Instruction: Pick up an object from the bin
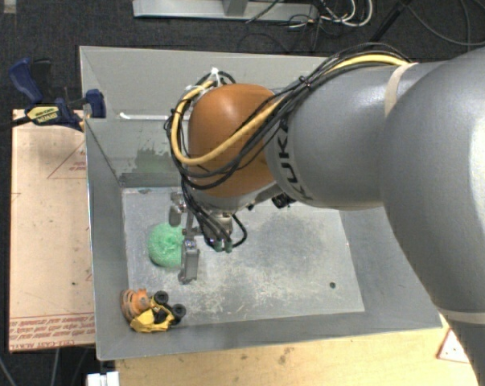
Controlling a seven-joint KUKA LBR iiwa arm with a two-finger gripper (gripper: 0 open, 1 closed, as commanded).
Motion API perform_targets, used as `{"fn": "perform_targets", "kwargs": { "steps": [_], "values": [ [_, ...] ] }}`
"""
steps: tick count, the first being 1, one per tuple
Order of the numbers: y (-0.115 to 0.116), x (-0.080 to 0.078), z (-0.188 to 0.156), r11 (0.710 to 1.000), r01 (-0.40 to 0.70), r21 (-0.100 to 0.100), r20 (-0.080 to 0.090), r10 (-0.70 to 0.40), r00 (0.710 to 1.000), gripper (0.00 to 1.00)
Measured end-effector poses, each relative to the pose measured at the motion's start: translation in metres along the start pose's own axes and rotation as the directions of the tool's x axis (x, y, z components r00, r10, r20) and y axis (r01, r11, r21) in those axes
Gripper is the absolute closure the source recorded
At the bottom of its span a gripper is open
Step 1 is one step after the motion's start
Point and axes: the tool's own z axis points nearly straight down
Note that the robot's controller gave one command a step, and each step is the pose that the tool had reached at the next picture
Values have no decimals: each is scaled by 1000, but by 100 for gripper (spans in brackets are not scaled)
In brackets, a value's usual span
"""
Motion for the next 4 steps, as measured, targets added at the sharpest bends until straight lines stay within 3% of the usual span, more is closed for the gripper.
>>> {"fn": "perform_targets", "kwargs": {
  "steps": [1, 2, 3, 4],
  "values": [
    [-1, -2, -5, 1000, -4, -1, 7, 4, 1000, 0],
    [-2, -13, 44, 999, -45, -5, 14, 45, 999, 0],
    [-7, -20, 69, 999, -52, -6, 13, 52, 999, 100],
    [-7, -20, 69, 999, -52, -6, 13, 52, 999, 100]
  ]
}}
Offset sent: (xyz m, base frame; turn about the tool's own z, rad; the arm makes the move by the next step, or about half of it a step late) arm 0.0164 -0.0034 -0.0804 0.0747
